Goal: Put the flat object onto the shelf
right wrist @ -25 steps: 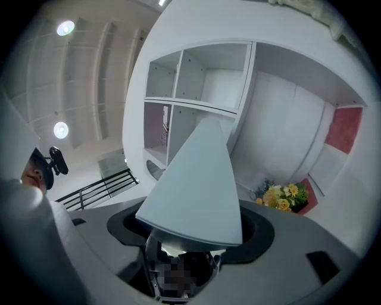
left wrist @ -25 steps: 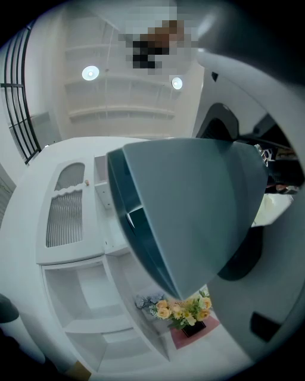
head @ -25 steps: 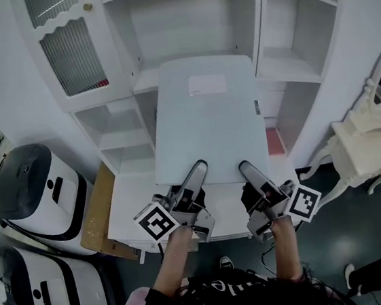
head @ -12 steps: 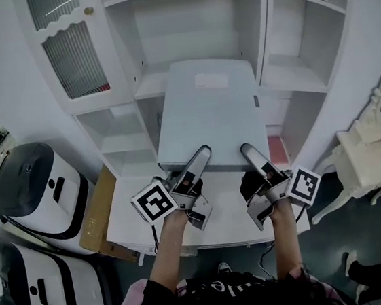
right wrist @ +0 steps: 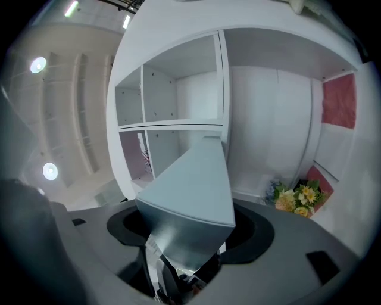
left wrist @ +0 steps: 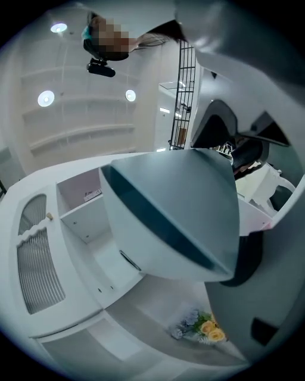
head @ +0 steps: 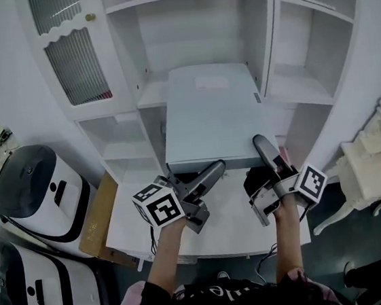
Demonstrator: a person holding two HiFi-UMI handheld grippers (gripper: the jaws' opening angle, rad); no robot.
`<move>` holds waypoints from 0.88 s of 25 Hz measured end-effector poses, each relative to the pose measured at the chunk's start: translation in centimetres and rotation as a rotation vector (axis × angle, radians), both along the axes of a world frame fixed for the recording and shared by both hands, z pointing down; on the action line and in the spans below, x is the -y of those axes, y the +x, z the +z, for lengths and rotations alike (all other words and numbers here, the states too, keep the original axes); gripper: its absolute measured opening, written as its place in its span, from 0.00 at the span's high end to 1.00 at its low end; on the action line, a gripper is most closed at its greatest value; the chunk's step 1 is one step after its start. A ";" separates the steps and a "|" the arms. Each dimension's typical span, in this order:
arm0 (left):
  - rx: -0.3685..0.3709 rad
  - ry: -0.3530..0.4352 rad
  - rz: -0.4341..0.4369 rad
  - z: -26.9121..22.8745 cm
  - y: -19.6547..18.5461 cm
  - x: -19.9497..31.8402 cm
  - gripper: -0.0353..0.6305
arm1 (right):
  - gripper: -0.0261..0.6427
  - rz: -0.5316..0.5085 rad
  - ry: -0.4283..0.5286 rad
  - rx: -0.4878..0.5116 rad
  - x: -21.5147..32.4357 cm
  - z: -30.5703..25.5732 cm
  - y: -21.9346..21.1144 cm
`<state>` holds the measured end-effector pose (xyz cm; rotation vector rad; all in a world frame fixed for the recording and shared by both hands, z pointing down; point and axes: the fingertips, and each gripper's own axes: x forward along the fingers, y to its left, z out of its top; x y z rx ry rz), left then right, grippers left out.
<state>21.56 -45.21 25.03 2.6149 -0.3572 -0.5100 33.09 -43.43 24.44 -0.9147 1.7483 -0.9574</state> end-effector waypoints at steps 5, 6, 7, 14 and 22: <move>-0.005 0.007 -0.020 0.2 0.4 0.4 0.30 | 0.50 -0.008 0.020 -0.010 0.3 0.1 0.2; -0.012 0.008 -0.026 0.1 0.5 0.6 0.30 | 0.49 -0.010 0.030 -0.012 0.4 0.1 0.3; -0.018 0.009 -0.030 0.0 0.6 0.7 0.30 | 0.49 -0.013 0.041 -0.018 0.4 0.0 0.4; -0.023 0.024 -0.012 -0.4 2.0 2.3 0.30 | 0.48 -0.013 0.089 -0.045 1.1 -0.3 1.5; -0.135 -0.006 -0.081 -2.3 1.9 4.5 0.30 | 0.49 -0.022 0.154 -0.102 0.2 -1.0 1.2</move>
